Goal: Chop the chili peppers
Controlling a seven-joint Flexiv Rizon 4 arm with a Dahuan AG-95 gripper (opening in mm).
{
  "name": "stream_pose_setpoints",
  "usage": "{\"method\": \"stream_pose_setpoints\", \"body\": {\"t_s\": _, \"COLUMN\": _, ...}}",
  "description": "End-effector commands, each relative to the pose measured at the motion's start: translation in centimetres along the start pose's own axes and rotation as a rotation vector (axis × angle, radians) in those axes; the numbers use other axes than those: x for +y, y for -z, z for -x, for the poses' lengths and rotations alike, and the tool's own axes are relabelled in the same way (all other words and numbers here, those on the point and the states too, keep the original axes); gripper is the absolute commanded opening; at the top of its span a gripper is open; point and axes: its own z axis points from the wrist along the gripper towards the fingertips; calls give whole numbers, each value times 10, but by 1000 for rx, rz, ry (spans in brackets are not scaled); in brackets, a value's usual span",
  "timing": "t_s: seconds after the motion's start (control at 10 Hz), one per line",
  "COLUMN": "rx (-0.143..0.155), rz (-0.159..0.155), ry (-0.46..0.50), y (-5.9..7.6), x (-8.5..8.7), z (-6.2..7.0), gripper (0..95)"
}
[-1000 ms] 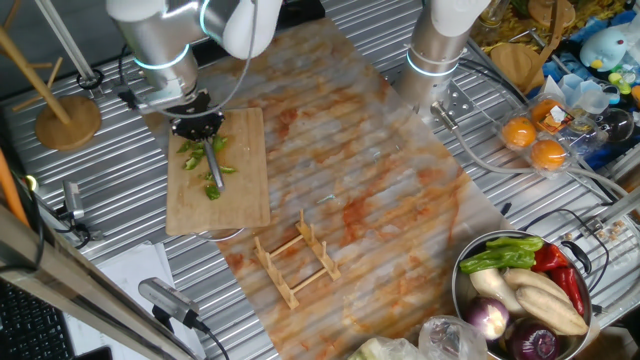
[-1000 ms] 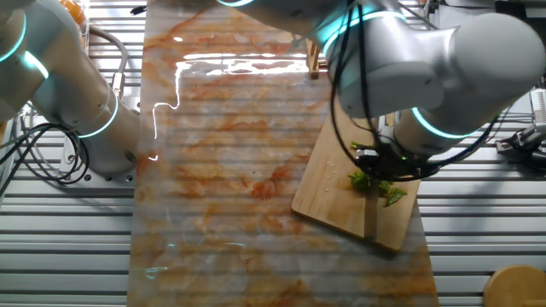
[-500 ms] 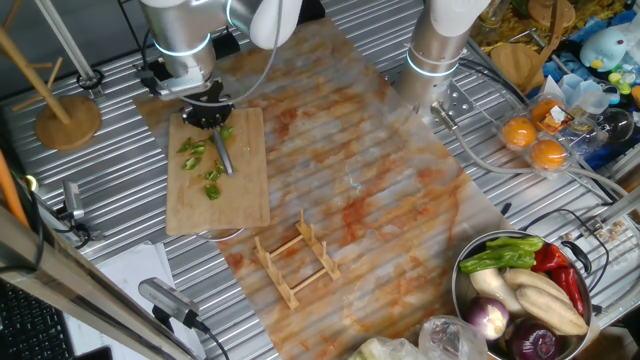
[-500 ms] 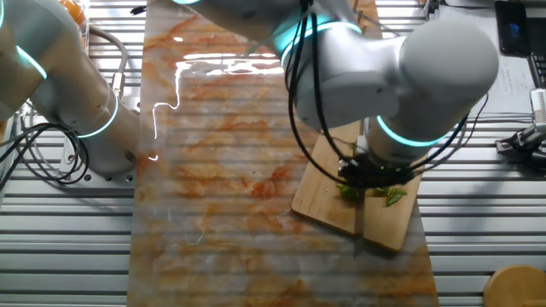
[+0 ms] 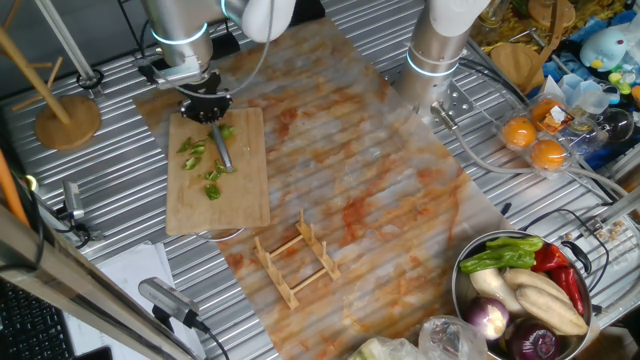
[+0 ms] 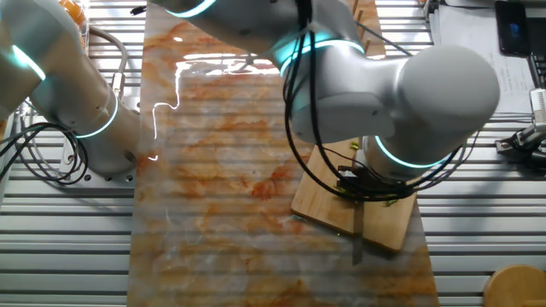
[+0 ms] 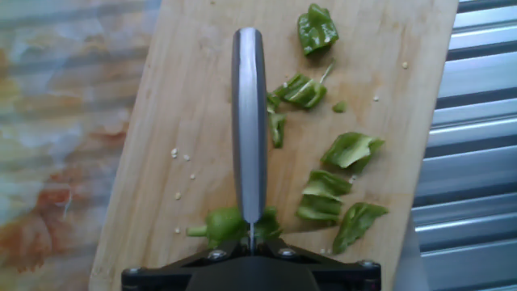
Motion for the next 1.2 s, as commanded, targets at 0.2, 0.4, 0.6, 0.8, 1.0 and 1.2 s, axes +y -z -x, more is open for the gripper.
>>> {"method": "stream_pose_setpoints", "body": {"t_s": 0.2, "rx": -15, "rz": 9, "ry": -7, "y": -9, "x": -3, "z": 3, "gripper": 0}}
{"method": "stream_pose_setpoints", "body": {"t_s": 0.4, "rx": -16, "rz": 9, "ry": -22, "y": -9, "x": -10, "z": 12, "gripper": 0}}
{"method": "stream_pose_setpoints", "body": {"t_s": 0.6, "rx": -20, "rz": -14, "ry": -34, "y": -12, "x": -20, "z": 25, "gripper": 0}}
{"method": "stream_pose_setpoints", "body": {"t_s": 0.8, "rx": -25, "rz": -9, "ry": -52, "y": -7, "x": -31, "z": 36, "gripper": 0}}
{"method": "stream_pose_setpoints", "body": {"t_s": 1.0, "rx": -8, "rz": 31, "ry": -70, "y": 0, "x": -35, "z": 41, "gripper": 0}}
{"method": "stream_pose_setpoints", "body": {"t_s": 1.2, "rx": 11, "rz": 10, "ry": -88, "y": 12, "x": -31, "z": 42, "gripper": 0}}
